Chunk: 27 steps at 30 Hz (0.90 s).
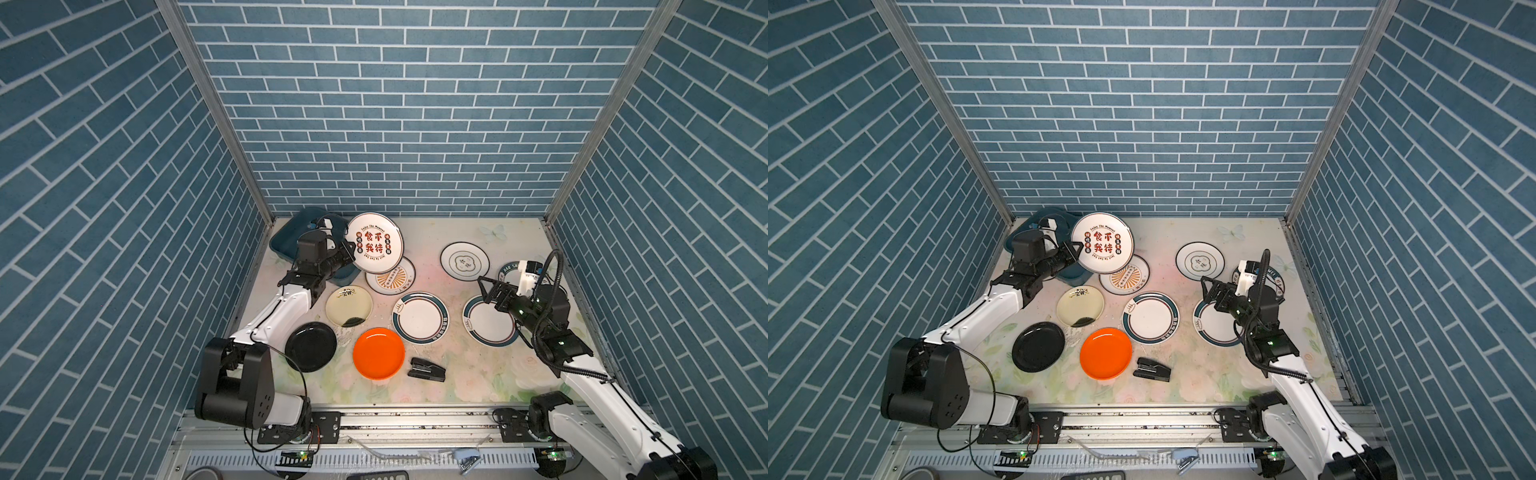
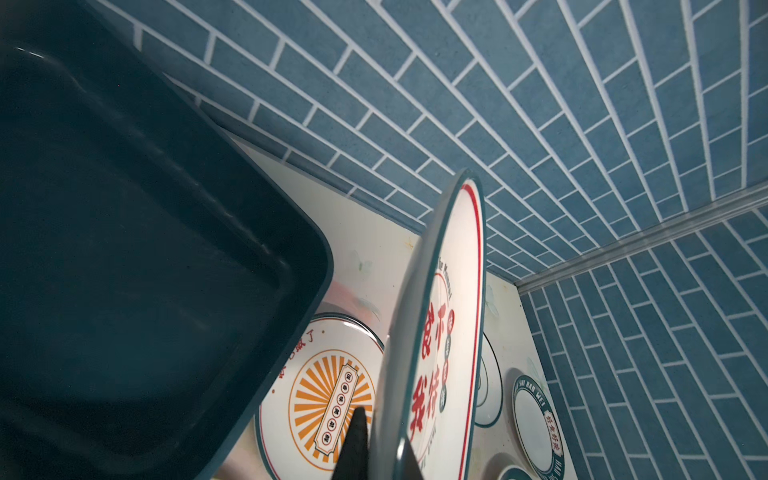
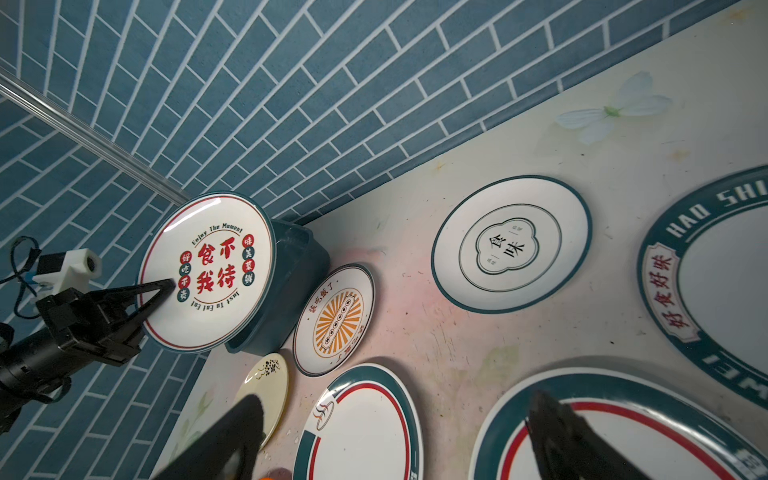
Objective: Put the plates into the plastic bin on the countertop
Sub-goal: 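Grasp the plate rim with the left gripper and open the right gripper, then lower the plate into the teal bin with the left gripper while the right gripper withdraws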
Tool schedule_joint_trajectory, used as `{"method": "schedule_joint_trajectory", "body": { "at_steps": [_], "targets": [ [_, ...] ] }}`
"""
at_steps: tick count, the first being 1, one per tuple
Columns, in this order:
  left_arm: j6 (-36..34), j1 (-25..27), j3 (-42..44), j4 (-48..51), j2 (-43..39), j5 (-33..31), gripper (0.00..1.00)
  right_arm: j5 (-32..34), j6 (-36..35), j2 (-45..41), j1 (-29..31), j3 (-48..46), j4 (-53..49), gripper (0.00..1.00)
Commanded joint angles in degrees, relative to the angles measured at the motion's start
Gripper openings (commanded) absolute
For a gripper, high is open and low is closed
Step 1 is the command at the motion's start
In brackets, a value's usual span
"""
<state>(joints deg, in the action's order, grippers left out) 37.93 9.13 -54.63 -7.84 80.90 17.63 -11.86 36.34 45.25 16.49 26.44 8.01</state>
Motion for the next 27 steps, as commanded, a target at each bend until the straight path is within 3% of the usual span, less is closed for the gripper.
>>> {"method": "schedule_joint_trajectory", "body": {
  "at_steps": [1,10,17,27],
  "targets": [
    [0.3,-2.71,0.55,-1.03,-2.16,-1.61,0.0,3.46,-3.02,-4.43,0.03,-0.83,-6.73,0.99],
    [-1.65,-8.88,0.69,4.2,-4.42,-9.91,0.0,2.36,-1.35,-11.24,0.08,-2.95,-15.0,0.99],
    [-7.99,-9.13,-4.35,10.01,-1.72,-20.76,0.0,1.82,-0.84,-8.73,0.03,-0.92,-19.16,0.99],
    [-9.53,-10.17,-15.26,14.46,11.5,-19.74,0.0,9.12,-3.89,-7.48,0.03,2.3,-27.08,0.99]
  ]
}}
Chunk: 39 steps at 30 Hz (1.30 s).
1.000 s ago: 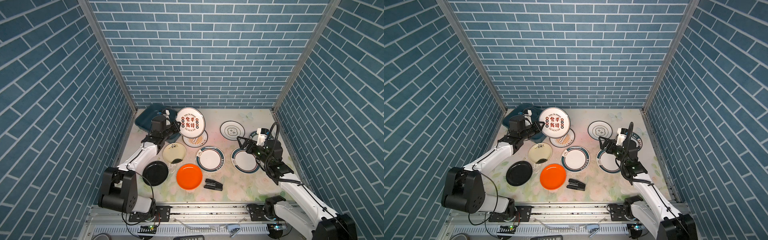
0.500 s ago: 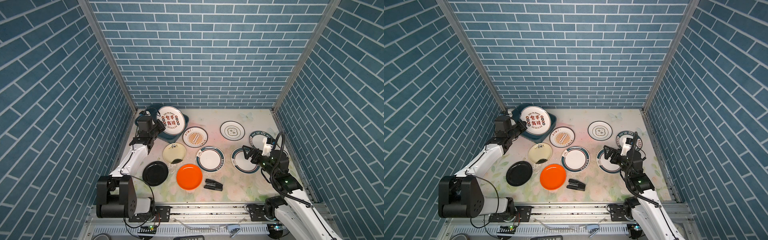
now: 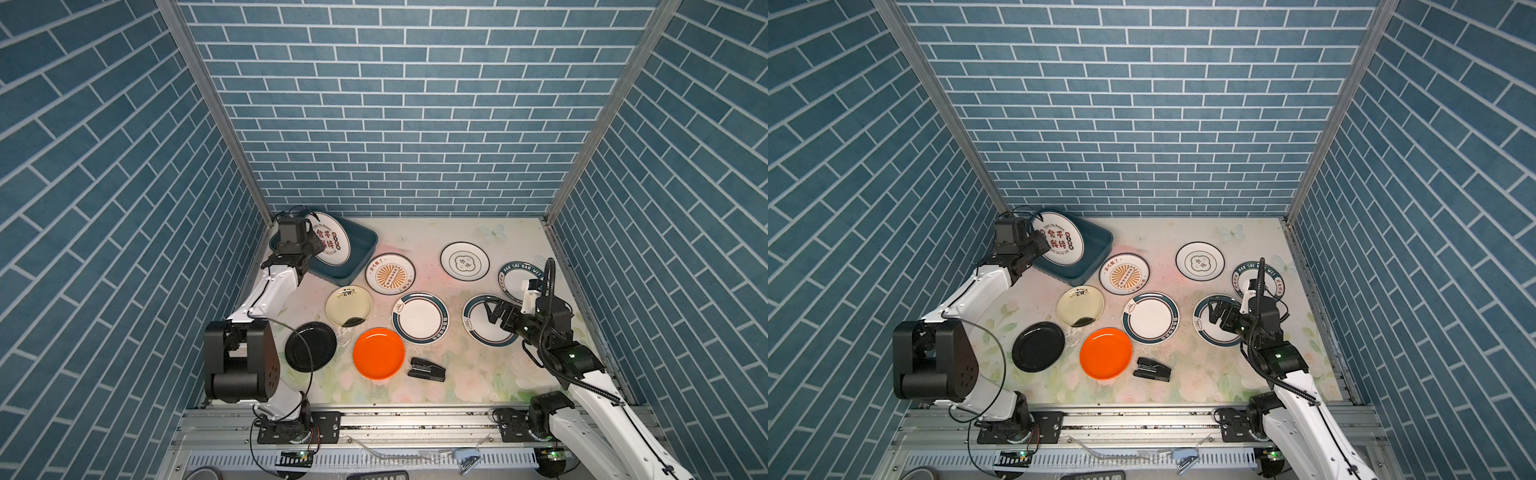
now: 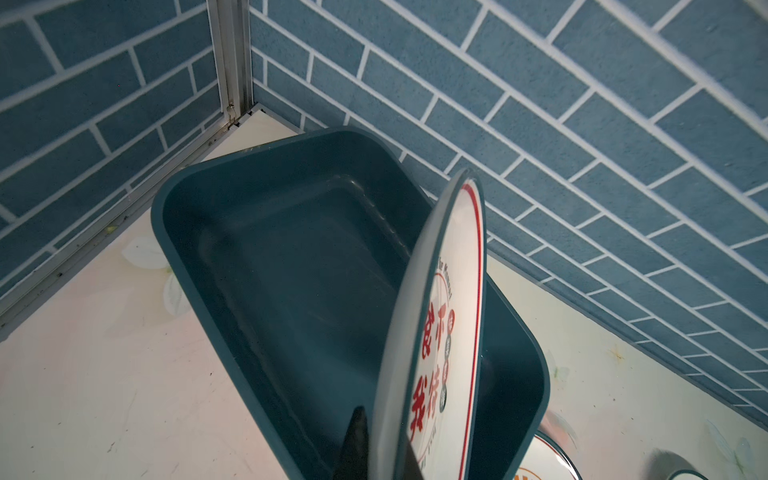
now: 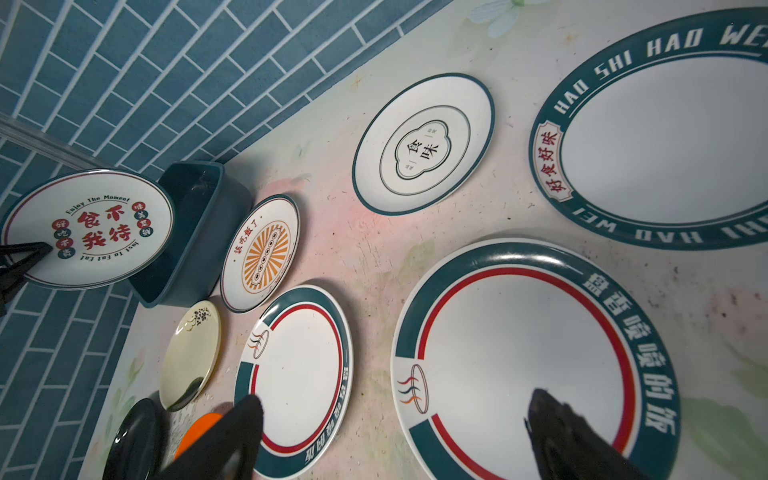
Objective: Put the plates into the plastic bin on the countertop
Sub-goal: 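Lower the plate into the teal bin with the left gripper while the right gripper withdraws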
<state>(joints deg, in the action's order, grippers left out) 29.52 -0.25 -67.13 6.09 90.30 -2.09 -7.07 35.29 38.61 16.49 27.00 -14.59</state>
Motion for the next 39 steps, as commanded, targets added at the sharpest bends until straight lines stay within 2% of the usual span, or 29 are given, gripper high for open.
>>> {"method": "schedule_joint_trajectory", "body": {
  "at_steps": [1,6,14,21,26,27,29,33,39],
  "targets": [
    [-1.61,-0.88,-3.66,0.95,3.21,-0.22,0.0,4.52,-3.25,-1.29,0.03,1.65,-5.15,0.99],
    [-1.13,-2.09,-8.47,3.76,8.98,0.64,0.0,5.1,-3.38,-4.87,0.01,0.04,-6.57,0.99],
    [2.91,-5.86,-16.47,6.36,19.17,10.97,0.0,7.76,-4.16,-9.09,-0.04,0.31,-10.66,0.99],
    [2.43,-6.08,-19.16,7.02,22.15,12.3,0.02,9.01,-4.01,-7.73,-0.05,0.76,-12.34,0.99],
    [-0.68,-6.04,-19.46,6.04,22.39,14.75,0.23,9.15,-3.14,-6.24,-0.06,1.39,-12.54,0.99],
    [-1.29,-5.97,-19.21,5.44,22.06,15.4,0.3,8.72,-2.96,-5.96,-0.05,1.71,-12.58,0.99],
    [-1.74,-5.99,-18.1,3.8,20.93,15.71,0.48,7.63,-2.65,-5.37,-0.06,2.54,-12.57,0.99],
    [-2.99,-5.96,-17.83,3.85,18.87,14.25,0.99,7.23,-1.74,-4.34,0.02,4.16,-13.26,0.99],
    [-2.74,-5.74,-16.12,3.69,14.95,12.6,1.0,8.33,-2.2,-2.42,-0.06,6.74,-15.61,0.99]
  ]
}}
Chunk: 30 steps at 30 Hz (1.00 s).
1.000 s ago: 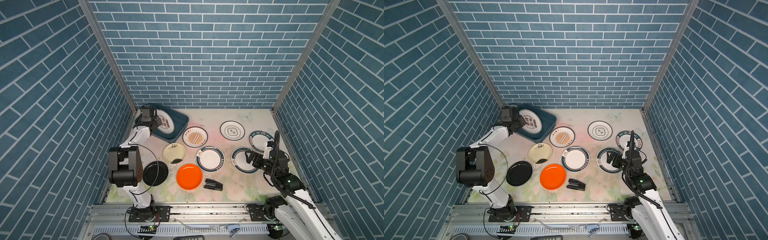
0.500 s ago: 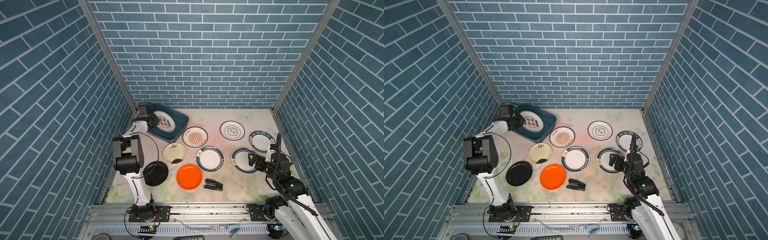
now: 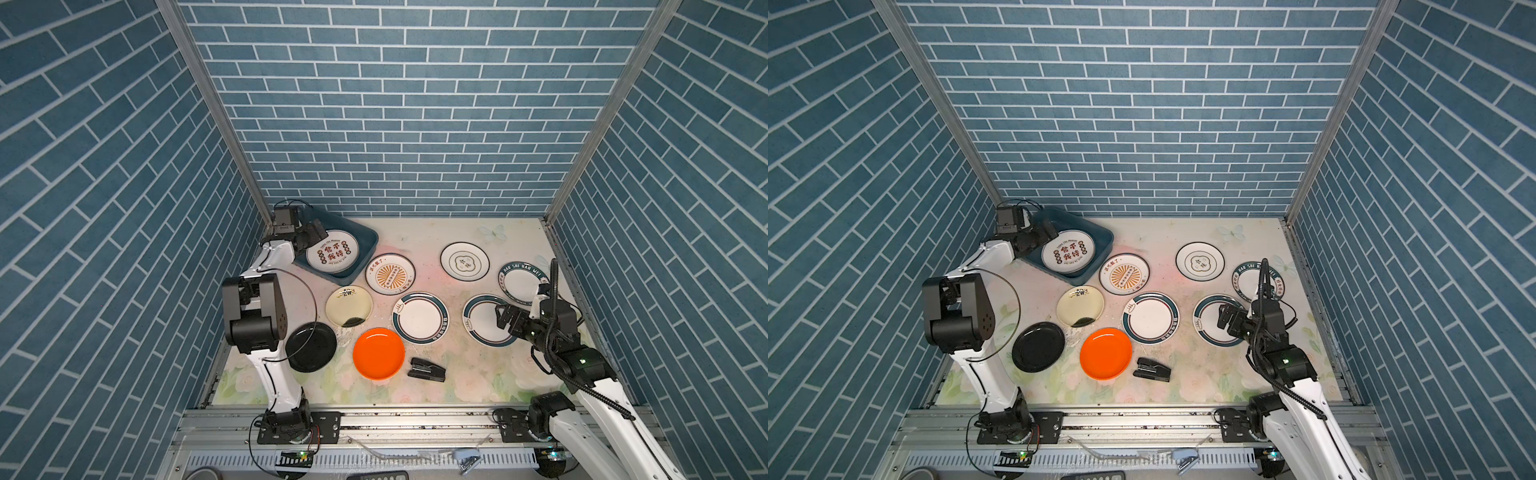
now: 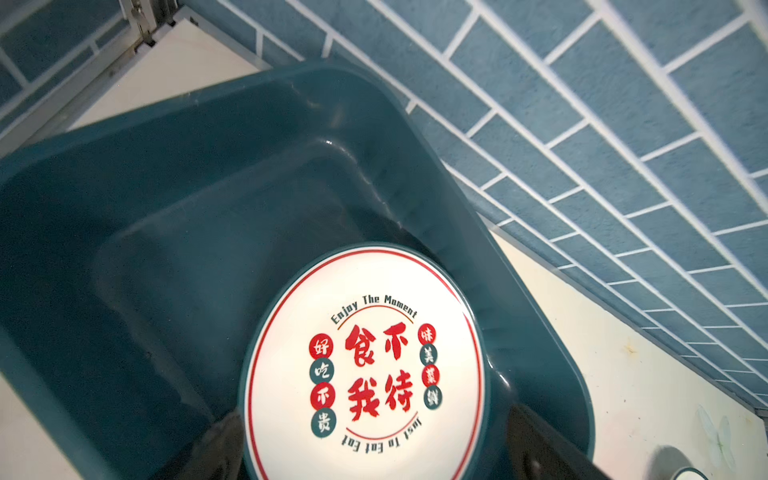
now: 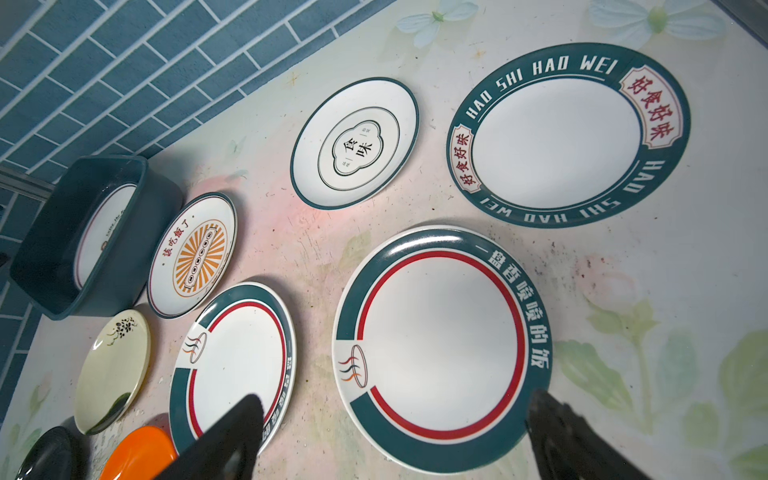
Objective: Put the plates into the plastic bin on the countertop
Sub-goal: 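Lower the plate into the teal bin with the left gripper while the right gripper withdraws, then open the left gripper and lift it back from the bin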
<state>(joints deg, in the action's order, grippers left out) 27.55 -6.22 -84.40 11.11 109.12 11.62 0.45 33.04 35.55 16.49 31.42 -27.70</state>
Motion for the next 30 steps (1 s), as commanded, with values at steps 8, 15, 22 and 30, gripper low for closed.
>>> {"method": "schedule_joint_trajectory", "body": {
  "at_steps": [8,15,22,30],
  "targets": [
    [-0.48,3.14,10.52,-3.94,-16.48,-6.16,1.0,0.18,-0.53,1.92,-0.49,5.68,-5.84,0.99],
    [0.38,10.36,23.56,-7.3,-31.46,-10.99,1.0,-2.99,-1.31,4.2,-2.46,8.04,-9.68,0.99],
    [-0.83,17.32,33.29,-5.65,-45.9,-14.58,0.99,-9.01,-1.66,6.45,-8.13,8.93,-12.61,0.99],
    [4.17,17.56,46.74,-8.91,-59.74,-9.57,1.0,-12.73,0.74,7.26,-12.16,6.98,-11.18,0.98]
  ]
}}
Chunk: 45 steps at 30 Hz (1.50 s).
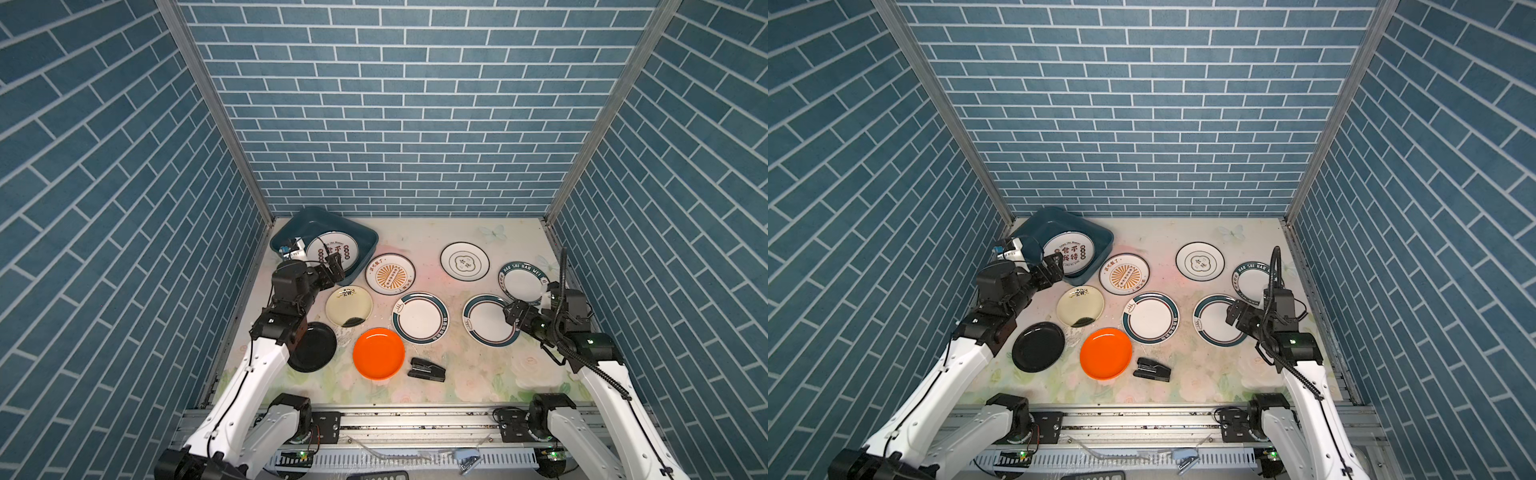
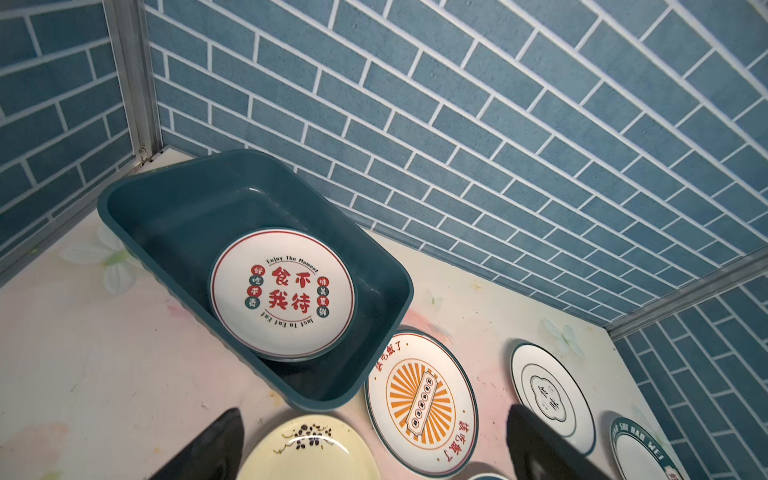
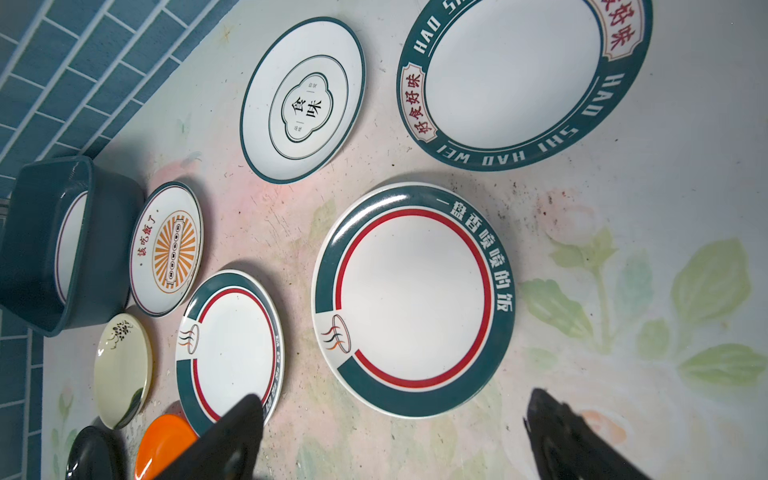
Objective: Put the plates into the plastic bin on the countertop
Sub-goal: 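Open the left gripper and lift it back from the bin, then lower the right gripper onto the rim of the teal-rimmed plate nearest it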
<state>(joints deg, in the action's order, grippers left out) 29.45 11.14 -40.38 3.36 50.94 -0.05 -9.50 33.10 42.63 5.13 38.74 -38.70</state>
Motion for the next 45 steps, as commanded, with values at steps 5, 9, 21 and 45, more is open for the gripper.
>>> {"method": "schedule_joint_trajectory", "body": {
  "at_steps": [5,9,21,45],
  "targets": [
    [2.89,0.2,4.82,0.85,-3.74,7.25,0.99,-6.07,1.35,2.77,-2.39,-0.31,0.04,0.98],
    [1.14,0.2,5.82,3.76,-4.79,7.98,1.0,-9.34,2.64,2.3,-3.84,-1.9,2.51,0.98],
    [1.13,0.13,10.36,3.41,-7.8,6.12,0.99,-12.28,4.22,0.78,-7.11,-6.26,2.77,0.98],
    [1.08,0.11,11.56,-1.36,-5.68,13.89,1.0,-12.28,10.47,0.87,-11.8,-14.31,6.49,0.95]
  ]
}}
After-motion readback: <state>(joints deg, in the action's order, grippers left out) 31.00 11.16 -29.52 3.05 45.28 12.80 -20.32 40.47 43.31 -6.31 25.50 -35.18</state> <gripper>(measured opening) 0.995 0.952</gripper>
